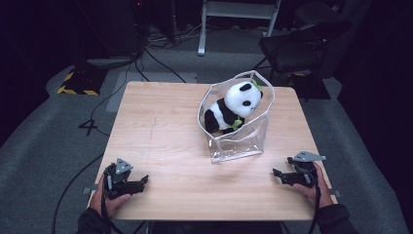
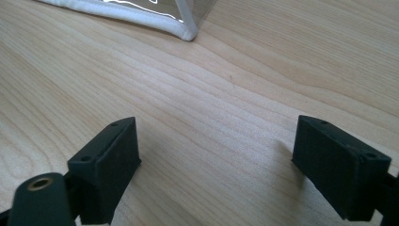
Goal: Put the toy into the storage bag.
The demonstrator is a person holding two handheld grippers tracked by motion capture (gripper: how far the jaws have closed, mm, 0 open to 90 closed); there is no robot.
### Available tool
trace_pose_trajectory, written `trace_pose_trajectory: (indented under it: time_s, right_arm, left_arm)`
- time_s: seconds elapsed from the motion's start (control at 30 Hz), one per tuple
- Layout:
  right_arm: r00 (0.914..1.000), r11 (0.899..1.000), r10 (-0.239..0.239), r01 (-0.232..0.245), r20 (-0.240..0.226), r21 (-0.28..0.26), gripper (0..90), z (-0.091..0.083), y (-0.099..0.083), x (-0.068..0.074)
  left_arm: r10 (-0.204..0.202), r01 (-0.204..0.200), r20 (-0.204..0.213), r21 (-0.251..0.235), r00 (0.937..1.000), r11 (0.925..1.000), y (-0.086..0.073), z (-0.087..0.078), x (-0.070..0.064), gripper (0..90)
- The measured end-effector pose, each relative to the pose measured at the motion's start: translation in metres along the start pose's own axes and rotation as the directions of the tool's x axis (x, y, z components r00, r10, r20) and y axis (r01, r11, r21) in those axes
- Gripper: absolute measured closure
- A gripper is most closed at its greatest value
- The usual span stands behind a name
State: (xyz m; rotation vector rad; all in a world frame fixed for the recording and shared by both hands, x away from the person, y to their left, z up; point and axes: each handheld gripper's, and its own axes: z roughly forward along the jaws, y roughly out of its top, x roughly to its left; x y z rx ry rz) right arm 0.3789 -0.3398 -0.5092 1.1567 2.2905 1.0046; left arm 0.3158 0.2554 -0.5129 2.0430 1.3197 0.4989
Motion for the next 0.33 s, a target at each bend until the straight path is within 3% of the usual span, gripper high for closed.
trace_pose_trajectory:
  time_s: [0.33]
  right_arm:
    - [1.0,1.0,0.0,0.0,0.001,0.0,14.9,0.0006,0.0005,0.0]
  left_arm:
    - [-0.001,0.001,-0.001,0.0,1.0,1.0,0.0001,0.0001,-0.0001,14.8]
